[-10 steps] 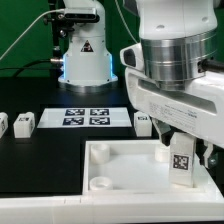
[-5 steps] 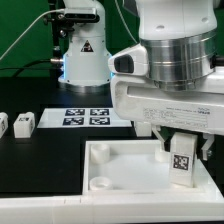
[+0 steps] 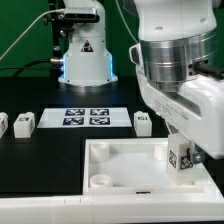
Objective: Assemble one leg
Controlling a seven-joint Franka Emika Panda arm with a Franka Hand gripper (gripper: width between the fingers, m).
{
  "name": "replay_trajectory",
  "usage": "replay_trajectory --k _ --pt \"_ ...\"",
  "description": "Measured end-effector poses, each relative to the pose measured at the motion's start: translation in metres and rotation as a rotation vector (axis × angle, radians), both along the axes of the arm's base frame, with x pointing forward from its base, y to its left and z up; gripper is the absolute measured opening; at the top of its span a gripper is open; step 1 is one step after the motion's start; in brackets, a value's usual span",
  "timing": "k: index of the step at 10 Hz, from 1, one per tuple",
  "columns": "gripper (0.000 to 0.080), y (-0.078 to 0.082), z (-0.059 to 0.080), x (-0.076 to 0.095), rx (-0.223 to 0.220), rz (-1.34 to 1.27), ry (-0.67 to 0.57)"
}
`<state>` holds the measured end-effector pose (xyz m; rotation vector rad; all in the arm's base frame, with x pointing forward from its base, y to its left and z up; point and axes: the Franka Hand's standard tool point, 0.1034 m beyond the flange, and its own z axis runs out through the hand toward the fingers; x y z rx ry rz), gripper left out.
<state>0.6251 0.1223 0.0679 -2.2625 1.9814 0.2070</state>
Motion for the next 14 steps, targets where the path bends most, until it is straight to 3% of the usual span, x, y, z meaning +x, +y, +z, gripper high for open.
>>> replay_trajectory --k 2,5,6,7,12,14 --pt "0.0293 0.002 0.000 0.006 0.001 -0.317 0.016" --pt "0.0294 0.002 -0.001 0.006 0.003 -0.155 -0.015" --pt "0.0485 -0.002 -0.002 0.003 0.001 0.062 -0.038" --pt "0.0612 -0.004 -0.004 -0.001 0.000 0.190 -0.041" --pt "0.0649 -0.006 -0.004 0.000 -0.012 0.882 -0.160" --pt "0.0649 -0.008 -0.001 0.008 -0.094 1.318 -0.217"
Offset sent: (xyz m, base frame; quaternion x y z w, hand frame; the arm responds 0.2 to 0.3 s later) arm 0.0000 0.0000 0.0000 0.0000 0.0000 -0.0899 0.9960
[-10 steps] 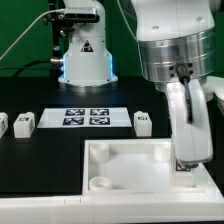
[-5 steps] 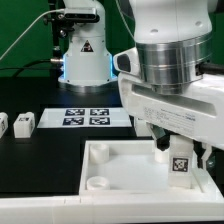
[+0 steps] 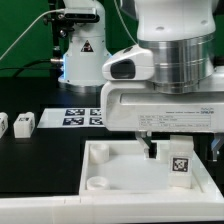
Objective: Assemble one leg
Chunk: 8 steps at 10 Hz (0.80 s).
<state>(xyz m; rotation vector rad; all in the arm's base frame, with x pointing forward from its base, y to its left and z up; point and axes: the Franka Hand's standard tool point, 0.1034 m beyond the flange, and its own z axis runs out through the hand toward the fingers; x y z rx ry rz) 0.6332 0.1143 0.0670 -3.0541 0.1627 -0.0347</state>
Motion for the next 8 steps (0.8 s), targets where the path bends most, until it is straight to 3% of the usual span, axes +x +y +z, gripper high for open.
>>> replay_trajectory --k 1,2,3,4,8 --pt "0.0517 0.0006 -0.0009 -0.0003 0.006 -0.048 0.000" --pt "0.0517 -0.0003 -0.0010 -0.0002 0.005 -0.050 0.000" --pt "0.0379 0.0001 -0.0010 -0.0002 0.006 -0.095 0.004" --pt "0.0292 0.0015 -0.0011 -0.0004 0.017 -0.238 0.017" --pt "0.0293 0.0035 -0.0015 0.0000 0.047 -0.874 0.075"
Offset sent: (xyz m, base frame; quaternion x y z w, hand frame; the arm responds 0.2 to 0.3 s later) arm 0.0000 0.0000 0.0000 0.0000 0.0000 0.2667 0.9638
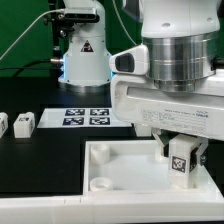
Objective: Assemble one leg
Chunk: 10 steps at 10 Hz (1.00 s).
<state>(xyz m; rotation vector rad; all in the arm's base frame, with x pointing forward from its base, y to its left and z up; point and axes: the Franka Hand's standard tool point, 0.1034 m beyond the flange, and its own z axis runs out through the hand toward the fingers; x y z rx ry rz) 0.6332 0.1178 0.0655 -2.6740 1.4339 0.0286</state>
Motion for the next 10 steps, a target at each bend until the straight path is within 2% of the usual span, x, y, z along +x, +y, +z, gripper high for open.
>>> replay_trajectory --k 1,2,5,7,9,10 --pt "0.0293 0.0014 -0.0006 -0.0013 0.005 -0.202 0.014" --pt "0.0293 0.0014 -0.0010 -0.0018 0.016 -0.289 0.012" --pt "0.0293 0.0005 -0.0011 -0.0013 0.091 -0.767 0.058" --pt "0.0293 0.0014 -0.0006 -0.0002 0.114 -1.017 0.089" --pt "0.0553 0.0021 -0.0017 -0.0010 0.111 -0.987 0.087" --pt "0.0553 0.0022 -0.0018 -0.0010 0.108 -0.918 0.078"
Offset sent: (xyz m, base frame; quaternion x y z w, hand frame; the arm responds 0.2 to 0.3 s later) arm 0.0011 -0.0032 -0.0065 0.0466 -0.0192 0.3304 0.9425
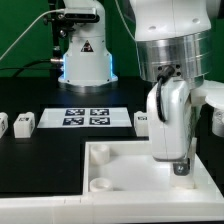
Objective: Assemble one leg
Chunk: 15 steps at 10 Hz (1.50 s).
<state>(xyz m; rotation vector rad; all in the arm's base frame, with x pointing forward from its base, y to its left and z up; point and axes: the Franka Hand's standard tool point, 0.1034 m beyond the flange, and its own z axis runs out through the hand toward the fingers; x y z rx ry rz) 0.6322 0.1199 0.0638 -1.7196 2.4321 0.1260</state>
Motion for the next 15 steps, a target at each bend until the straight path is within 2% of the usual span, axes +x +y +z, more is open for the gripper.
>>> replay_trajectory --k 1,2,4,5,6,8,9,11,13,15 --pt "0.0629 -0.0020 -0.0004 -0.0005 -0.010 0.142 -0.019" --pt "0.0645 -0.0032 -0.0002 -0.0021 -0.041 0.593 -0.080" --pt "0.0649 -0.0016 -0.0007 -0.0028 -0.061 0.839 -0.117" --pt "0.0649 -0.0056 -0.0010 -0.0024 -0.091 1.095 -0.150" --pt "0.0649 -0.0060 -0.0010 -0.0024 -0.103 1.233 -0.170" --pt "0.0649 -0.0026 0.0007 -0.0006 -0.187 1.618 -0.178" --pt "0.0562 -0.0034 0.0004 -0.0005 -0.182 1.578 -0.178" --pt "0.0288 -0.0037 0.0001 -0.0006 -0.180 1.535 -0.172" --pt "0.0289 -0.0045 0.0001 -0.0004 -0.159 1.208 -0.134" --pt "0.0289 -0.0046 0.0001 -0.0005 -0.146 1.012 -0.110"
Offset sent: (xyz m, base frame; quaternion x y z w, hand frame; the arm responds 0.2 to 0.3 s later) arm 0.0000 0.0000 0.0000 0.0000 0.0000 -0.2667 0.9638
